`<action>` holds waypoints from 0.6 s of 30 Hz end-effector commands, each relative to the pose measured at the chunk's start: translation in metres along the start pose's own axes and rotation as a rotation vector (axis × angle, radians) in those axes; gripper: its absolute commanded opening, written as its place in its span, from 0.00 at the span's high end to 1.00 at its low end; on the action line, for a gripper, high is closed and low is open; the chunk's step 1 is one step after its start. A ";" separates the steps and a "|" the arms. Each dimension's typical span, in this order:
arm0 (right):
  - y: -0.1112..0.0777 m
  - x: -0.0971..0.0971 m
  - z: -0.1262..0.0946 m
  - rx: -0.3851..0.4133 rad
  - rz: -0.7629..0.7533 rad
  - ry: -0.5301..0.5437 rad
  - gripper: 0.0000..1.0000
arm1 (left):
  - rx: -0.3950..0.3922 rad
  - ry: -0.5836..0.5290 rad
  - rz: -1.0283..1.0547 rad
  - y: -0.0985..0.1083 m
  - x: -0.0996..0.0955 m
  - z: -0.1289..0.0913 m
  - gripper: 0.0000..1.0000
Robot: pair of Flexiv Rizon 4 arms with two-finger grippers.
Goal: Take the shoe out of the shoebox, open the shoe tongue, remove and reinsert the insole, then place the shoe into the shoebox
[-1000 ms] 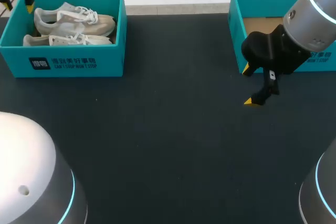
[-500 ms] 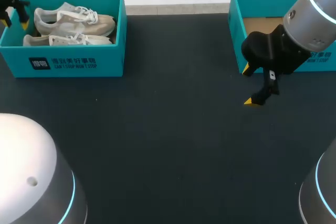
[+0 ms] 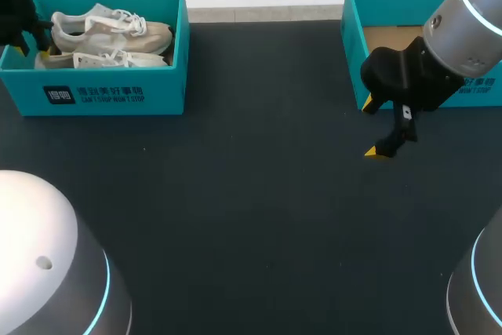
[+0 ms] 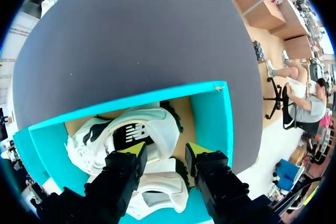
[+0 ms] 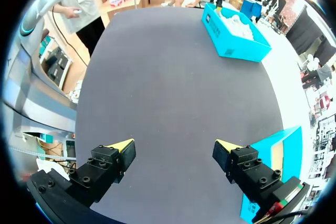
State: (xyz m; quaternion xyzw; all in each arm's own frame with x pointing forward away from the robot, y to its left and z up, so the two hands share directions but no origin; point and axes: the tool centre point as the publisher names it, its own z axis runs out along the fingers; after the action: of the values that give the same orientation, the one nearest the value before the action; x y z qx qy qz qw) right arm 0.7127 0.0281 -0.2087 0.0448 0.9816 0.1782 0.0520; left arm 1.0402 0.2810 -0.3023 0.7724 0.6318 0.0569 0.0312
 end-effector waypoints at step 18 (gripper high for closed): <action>0.001 -0.001 0.002 0.003 0.000 0.001 0.00 | 0.044 0.028 -0.039 -0.004 0.005 0.027 0.47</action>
State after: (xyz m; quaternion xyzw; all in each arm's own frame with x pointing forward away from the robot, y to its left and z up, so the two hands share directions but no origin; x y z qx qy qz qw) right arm 0.7127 0.0281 -0.2087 0.0448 0.9816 0.1782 0.0520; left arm 1.0376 0.2871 -0.3238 0.7601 0.6476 0.0529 0.0079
